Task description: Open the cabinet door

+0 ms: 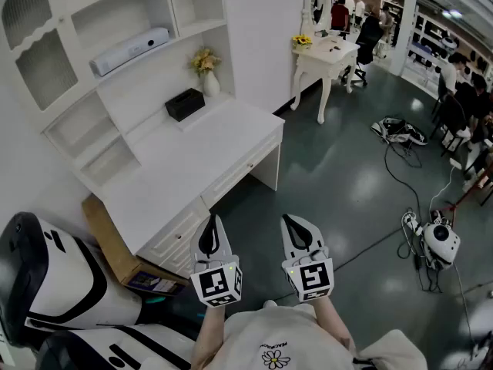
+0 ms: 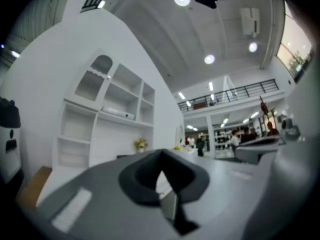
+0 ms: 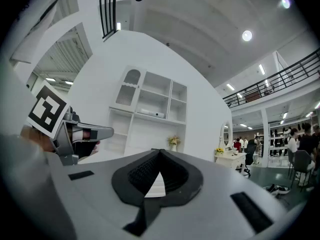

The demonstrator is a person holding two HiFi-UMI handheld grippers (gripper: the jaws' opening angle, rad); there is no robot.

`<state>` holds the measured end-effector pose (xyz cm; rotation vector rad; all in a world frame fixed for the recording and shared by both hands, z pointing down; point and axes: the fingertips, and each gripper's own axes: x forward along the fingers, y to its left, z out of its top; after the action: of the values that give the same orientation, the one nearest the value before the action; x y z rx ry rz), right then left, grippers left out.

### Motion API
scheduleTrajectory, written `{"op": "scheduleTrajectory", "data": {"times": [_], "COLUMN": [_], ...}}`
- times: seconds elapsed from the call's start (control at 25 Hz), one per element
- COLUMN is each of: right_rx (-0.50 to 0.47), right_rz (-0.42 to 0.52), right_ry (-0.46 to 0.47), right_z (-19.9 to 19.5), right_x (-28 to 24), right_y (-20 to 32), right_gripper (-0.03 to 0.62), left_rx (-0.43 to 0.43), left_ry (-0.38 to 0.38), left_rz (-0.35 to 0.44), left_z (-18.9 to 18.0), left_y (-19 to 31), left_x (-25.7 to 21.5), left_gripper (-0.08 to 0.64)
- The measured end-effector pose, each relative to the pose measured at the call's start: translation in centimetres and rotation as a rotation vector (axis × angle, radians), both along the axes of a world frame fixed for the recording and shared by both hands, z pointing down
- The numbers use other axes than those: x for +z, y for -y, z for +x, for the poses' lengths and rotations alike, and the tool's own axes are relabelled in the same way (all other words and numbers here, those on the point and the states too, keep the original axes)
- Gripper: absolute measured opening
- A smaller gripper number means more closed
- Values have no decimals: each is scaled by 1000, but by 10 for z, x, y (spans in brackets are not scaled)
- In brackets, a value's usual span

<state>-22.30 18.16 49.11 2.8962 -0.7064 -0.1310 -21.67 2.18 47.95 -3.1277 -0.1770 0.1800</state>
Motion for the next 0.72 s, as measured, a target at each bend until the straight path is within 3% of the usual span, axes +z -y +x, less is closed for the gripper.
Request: {"op": "scheduleTrajectory", "data": {"times": [0.36,0.6,0.72], "right_rx": [-30,-64,-85], "right_rz": [-2,55,35], "right_ry": [46,79,70], "right_z": [0,-3,0], "right_x": [17,23,23], "right_y": [-7,-6,-4], "right_gripper": [-2,0,0], "left_rx": [29,17,6], "left_ry": [6,29,34], "left_rz": [2,-9,-11], "left_z": [1,0,5], "left_y": [-22,-21,-19], "left_x": [7,15,18], "left_gripper": [5,5,5]}}
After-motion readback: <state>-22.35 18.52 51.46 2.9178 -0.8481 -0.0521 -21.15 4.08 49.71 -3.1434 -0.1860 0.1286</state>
